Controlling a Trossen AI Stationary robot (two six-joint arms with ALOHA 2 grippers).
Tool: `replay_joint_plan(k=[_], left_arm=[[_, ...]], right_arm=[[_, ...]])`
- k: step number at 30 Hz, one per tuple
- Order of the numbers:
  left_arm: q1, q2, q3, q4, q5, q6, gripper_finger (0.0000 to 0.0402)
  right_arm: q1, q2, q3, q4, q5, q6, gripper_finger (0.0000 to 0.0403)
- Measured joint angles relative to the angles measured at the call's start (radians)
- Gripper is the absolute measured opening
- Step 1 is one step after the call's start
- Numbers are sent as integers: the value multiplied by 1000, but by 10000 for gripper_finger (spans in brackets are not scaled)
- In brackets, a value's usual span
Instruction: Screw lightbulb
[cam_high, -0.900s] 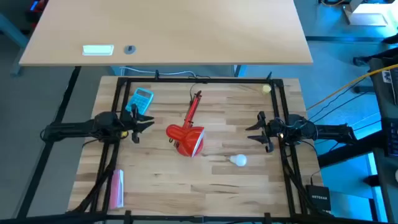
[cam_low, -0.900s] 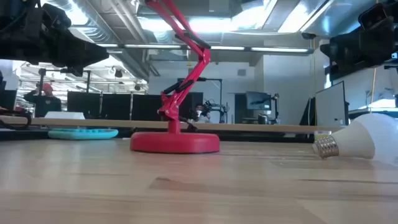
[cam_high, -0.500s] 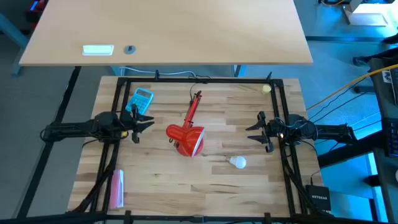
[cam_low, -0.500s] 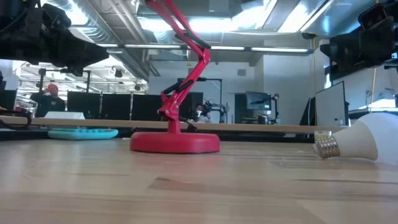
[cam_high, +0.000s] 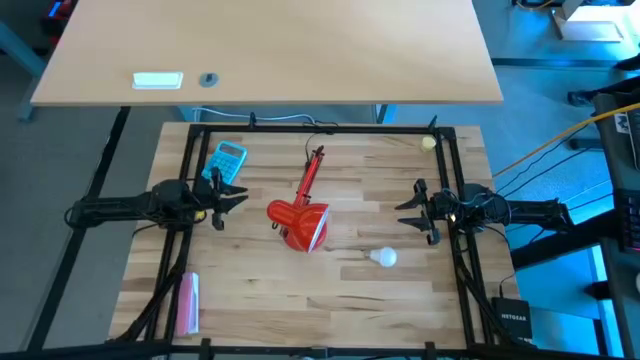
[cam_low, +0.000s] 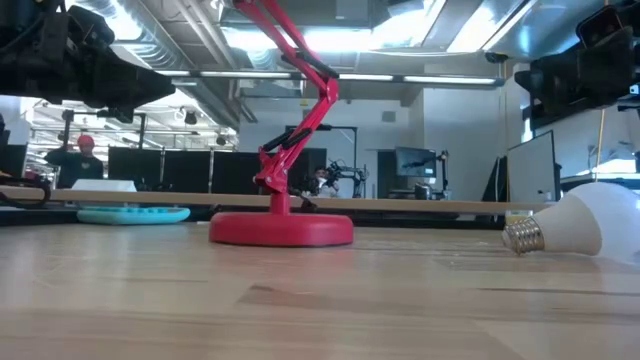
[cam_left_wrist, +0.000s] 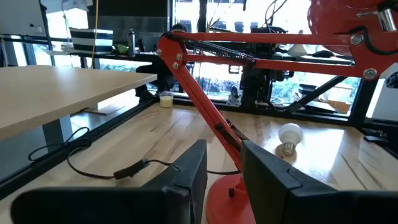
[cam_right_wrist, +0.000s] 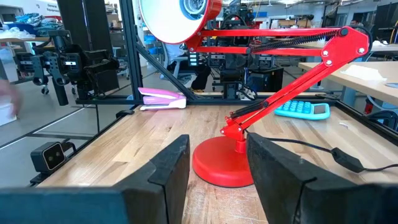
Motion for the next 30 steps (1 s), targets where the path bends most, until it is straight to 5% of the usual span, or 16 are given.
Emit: replay_joint_plan(k=[14,21,30], left_arm=[[0,0,0,6,0,-7,88],[-3,-1,0,129,41,-466,88],[6,1,4,189,-3,-453,88]], right_arm=[[0,0,0,20,5,16,161],[0,-1,16,64,22,559,161],[0,1,17,54,242,653,161]])
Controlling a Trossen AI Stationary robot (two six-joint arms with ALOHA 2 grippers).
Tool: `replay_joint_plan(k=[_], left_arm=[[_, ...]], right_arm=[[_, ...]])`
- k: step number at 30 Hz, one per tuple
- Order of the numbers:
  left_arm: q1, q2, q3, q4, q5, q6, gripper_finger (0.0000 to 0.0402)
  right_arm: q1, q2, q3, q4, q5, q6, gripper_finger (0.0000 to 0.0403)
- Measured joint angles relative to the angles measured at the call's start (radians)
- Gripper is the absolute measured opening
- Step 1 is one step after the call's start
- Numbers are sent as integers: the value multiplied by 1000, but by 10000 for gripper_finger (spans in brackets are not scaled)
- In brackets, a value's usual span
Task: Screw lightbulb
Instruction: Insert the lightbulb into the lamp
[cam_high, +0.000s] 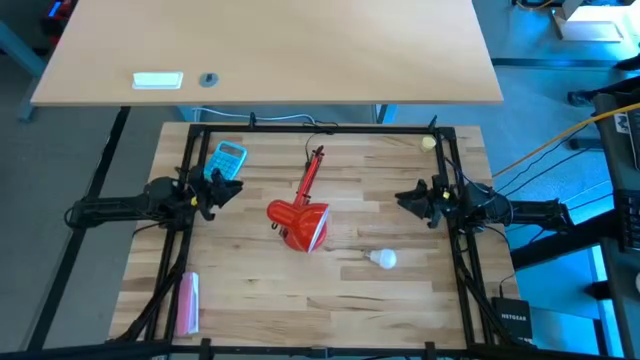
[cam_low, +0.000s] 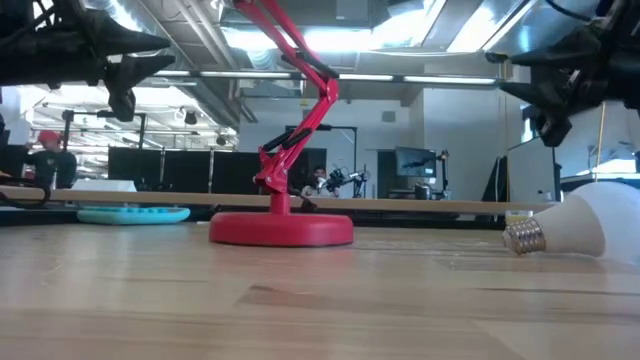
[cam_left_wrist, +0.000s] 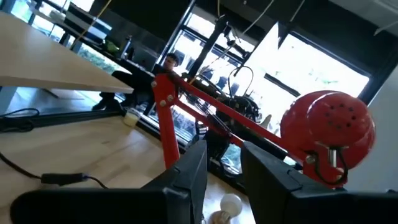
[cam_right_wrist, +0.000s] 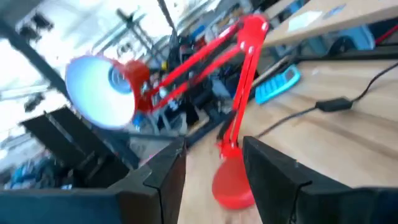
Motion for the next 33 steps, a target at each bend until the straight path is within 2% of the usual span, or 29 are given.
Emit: replay_joint_plan(k=[4,7,9,11,15,21,27,33], left_arm=[[-22,15,31,1,1,46,88],[-69,68,85,-2,2,63,87],[-114,124,123,-4,3,67,81],[-168,193,163,-8,3,84,72],[-284,340,249,-20,3,93,52],[-457,511,354,-68,3,40,23],[-595,651,374,-68,-31,-97,2],[-661,797,374,-29,-103,-137,4]], right_arm=[[0,0,1,89,14,-22,161],[10,5,38,193,-93,-46,161],[37,40,91,166,-161,-71,161],[74,69,148,83,-175,-111,161],[152,175,307,-123,-146,-161,161],[279,382,508,-427,-110,-119,161],[425,571,548,-535,-55,-12,161],[534,754,548,-557,81,22,161]])
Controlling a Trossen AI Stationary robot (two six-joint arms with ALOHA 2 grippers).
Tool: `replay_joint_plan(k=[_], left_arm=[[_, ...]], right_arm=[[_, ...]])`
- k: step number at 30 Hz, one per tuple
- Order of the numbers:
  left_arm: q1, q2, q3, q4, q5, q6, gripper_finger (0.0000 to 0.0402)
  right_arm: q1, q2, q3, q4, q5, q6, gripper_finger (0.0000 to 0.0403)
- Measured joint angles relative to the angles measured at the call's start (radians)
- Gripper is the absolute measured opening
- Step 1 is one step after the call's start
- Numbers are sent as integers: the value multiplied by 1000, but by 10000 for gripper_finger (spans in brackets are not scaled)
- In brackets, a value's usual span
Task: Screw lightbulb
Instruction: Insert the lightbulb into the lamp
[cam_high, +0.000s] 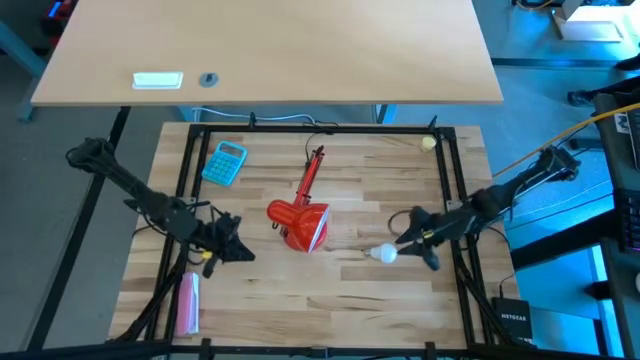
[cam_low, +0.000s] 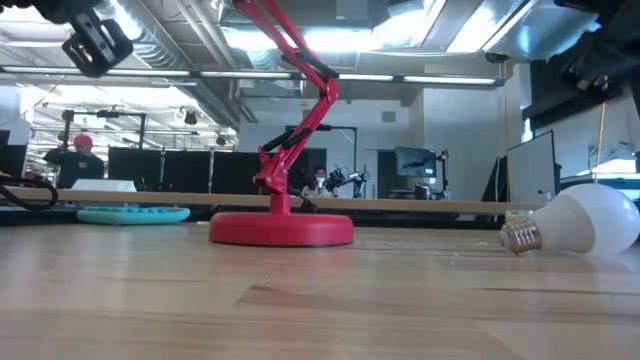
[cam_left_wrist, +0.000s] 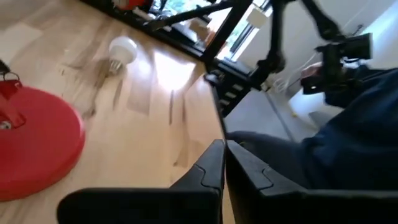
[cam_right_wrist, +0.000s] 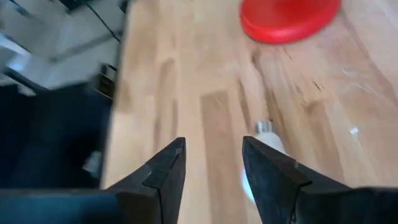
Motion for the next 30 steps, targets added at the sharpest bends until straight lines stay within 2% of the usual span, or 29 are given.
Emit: replay_joint_plan(k=[5,8,12,15,18,24,30], left_arm=[[23,99,1,66,-4,18,1],[47,157,1,131,-9,30,4],[76,210,1,260,-46,48,15],[102,237,1,294,-51,13,34],[120,267,1,293,-54,-54,67],[122,317,1,317,-52,-96,142],[113,325,1,339,-29,-158,188]], right_arm=[[3,141,0,5,26,-4,161],[-10,224,2,44,110,-65,161],[-17,274,2,-20,95,-51,165],[0,268,-1,-31,65,-38,186],[44,232,-27,-19,91,-1,221],[154,172,-134,44,228,115,291],[291,162,-254,286,387,163,304]])
